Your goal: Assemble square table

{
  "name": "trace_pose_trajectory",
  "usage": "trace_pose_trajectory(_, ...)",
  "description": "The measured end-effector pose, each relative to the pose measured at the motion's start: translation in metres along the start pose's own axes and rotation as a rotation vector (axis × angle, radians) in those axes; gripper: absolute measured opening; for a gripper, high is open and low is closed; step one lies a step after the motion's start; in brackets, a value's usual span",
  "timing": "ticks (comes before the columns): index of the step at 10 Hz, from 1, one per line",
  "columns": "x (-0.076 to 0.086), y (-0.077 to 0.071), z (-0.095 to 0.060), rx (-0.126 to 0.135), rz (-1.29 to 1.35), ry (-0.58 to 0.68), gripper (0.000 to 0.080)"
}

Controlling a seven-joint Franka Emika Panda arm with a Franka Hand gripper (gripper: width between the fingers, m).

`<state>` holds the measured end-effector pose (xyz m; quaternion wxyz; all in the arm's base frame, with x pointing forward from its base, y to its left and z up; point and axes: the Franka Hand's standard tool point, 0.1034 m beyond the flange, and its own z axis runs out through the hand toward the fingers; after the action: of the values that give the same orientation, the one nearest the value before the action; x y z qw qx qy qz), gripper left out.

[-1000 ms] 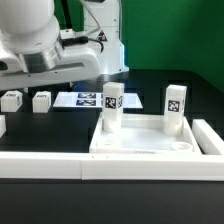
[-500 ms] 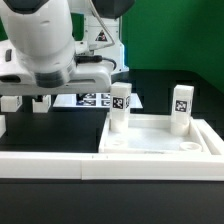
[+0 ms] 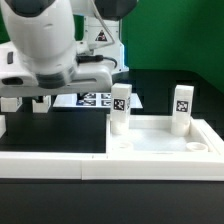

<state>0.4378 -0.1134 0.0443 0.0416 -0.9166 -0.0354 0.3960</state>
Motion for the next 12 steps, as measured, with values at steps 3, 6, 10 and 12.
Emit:
trace_pose_trajectory(3, -0.025, 0.038, -0.009, 0.014, -0.036, 0.007, 0.0648)
trace_pose_trajectory(6, -0.026, 0.044, 0.003, 0.013, 0.003, -0.028, 0.0648)
trace_pose_trajectory(10, -0.022, 0.039, 0.009, 0.014, -0.001, -0.055, 0.0648)
trace_pose_trajectory(12, -0.022, 0.038, 0.009, 0.012, -0.006, -0.056, 0.0648)
